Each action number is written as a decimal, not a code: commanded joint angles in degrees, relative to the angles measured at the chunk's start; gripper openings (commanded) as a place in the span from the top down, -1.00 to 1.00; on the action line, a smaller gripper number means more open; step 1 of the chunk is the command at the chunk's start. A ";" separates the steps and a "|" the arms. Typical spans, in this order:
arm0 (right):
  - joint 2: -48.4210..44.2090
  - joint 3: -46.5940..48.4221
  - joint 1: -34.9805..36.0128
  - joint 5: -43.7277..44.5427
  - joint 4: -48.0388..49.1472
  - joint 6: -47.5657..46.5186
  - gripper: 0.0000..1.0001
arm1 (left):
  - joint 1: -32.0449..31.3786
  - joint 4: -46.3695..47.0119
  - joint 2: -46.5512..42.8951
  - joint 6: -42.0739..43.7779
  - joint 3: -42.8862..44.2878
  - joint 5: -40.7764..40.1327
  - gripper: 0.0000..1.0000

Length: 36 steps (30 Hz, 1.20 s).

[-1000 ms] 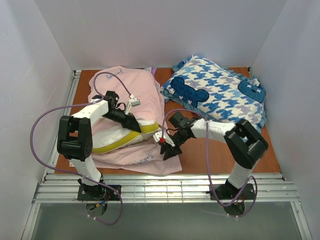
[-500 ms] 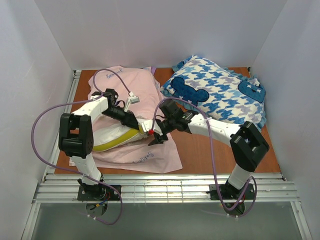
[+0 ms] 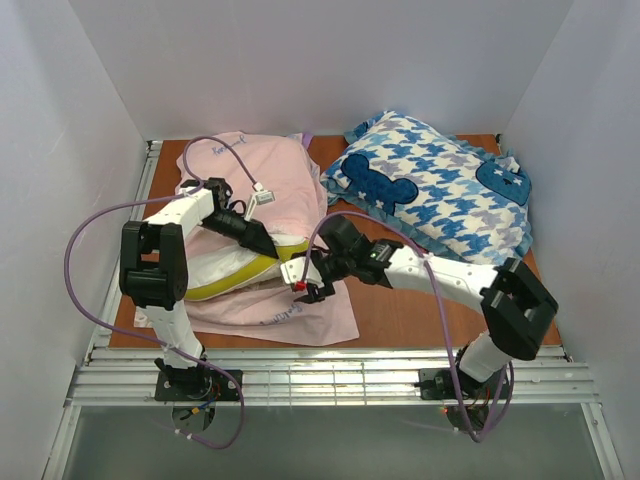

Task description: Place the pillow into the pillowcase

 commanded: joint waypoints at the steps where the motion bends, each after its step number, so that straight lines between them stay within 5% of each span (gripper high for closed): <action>1: -6.85 -3.50 2.61 2.80 4.05 4.28 -0.38 | 0.02 -0.99 -1.75 1.05 2.59 7.85 1.00; 10: 6.83 4.92 4.02 -1.24 -1.56 2.35 -0.42 | -0.07 -3.18 -3.51 2.28 3.90 8.11 1.00; 22: 24.59 15.04 4.45 14.66 6.34 10.26 -0.55 | 0.02 -4.42 -4.65 3.95 2.86 8.55 1.00; 26: 27.59 16.44 4.37 11.96 2.05 9.48 -0.53 | 0.02 -4.24 -5.09 4.04 1.89 8.64 1.00; 29: 29.87 18.55 4.02 4.35 -6.90 8.43 -0.23 | 0.02 -3.28 -5.27 3.34 1.97 8.38 1.00; 34: 29.62 22.07 2.53 -16.21 -25.17 0.44 0.58 | 0.81 -2.04 -4.04 2.72 1.62 6.01 1.00; 36: 28.13 23.65 2.00 -20.38 -33.70 -1.67 0.73 | 1.34 -1.26 -3.60 3.60 1.19 4.51 1.00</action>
